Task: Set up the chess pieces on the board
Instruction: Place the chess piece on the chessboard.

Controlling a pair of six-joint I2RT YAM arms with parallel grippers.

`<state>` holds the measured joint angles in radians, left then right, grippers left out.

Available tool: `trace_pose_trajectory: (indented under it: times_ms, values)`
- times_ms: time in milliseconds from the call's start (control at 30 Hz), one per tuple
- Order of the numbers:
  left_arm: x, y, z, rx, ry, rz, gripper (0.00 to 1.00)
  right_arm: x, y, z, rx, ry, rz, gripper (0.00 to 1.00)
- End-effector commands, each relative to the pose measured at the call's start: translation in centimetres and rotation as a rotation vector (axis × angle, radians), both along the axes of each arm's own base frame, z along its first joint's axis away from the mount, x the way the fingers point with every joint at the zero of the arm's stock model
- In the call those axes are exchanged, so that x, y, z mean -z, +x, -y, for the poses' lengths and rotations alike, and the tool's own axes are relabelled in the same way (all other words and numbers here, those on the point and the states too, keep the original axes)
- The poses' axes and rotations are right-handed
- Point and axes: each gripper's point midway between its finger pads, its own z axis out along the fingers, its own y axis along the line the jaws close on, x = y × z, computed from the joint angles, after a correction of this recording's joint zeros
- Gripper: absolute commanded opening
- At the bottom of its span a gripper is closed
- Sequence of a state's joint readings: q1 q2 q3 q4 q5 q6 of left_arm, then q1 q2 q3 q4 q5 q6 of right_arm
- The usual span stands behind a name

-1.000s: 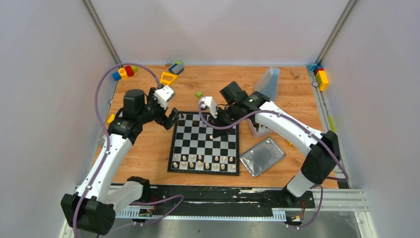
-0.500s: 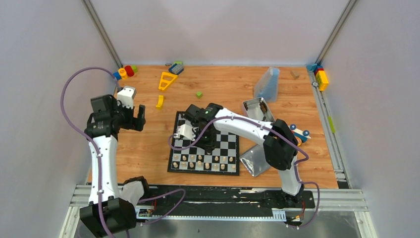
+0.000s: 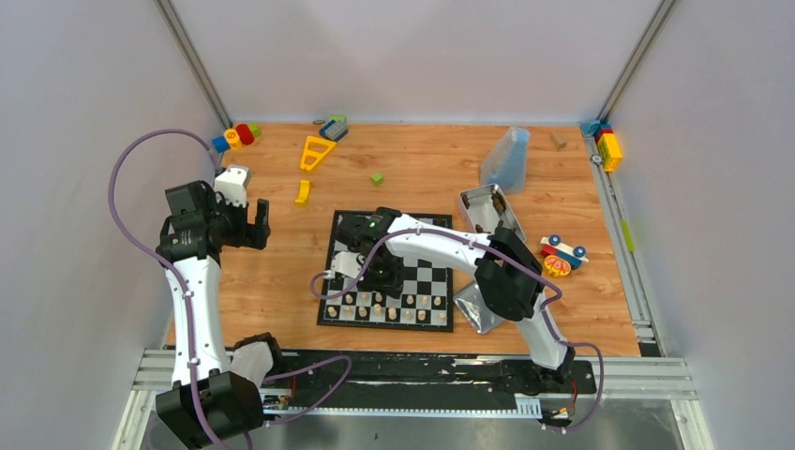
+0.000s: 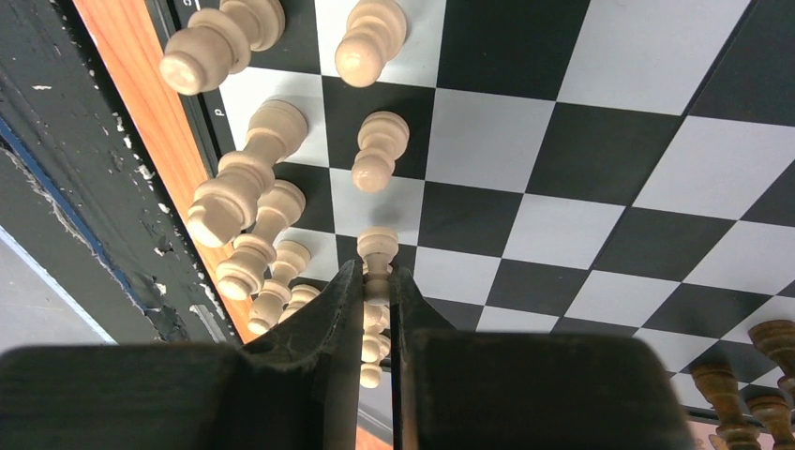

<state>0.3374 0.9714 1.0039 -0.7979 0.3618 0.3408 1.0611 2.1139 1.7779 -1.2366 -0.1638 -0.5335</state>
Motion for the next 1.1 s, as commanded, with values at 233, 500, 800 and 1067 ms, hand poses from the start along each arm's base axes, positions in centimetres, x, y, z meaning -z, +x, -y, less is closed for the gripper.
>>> trace_pose_trajectory:
  times_ms: [233,500,800,1067]
  values:
    - [-2.1,0.2,-0.1,0.014,0.019,0.059,1.00,-0.4,0.4,-1.0,-0.017,0.011,0.024,0.00]
    - [-2.1,0.2,-0.2,0.015,0.023,0.058,1.00,0.1,0.1,-1.0,-0.020,-0.003,0.022,0.02]
    - [-2.2,0.1,-0.2,0.017,0.029,0.060,1.00,0.5,0.2,-1.1,-0.017,-0.009,0.024,0.09]
    - [-2.2,0.0,-0.2,0.018,0.035,0.061,1.00,-0.3,0.2,-1.5,-0.006,0.017,0.031,0.27]
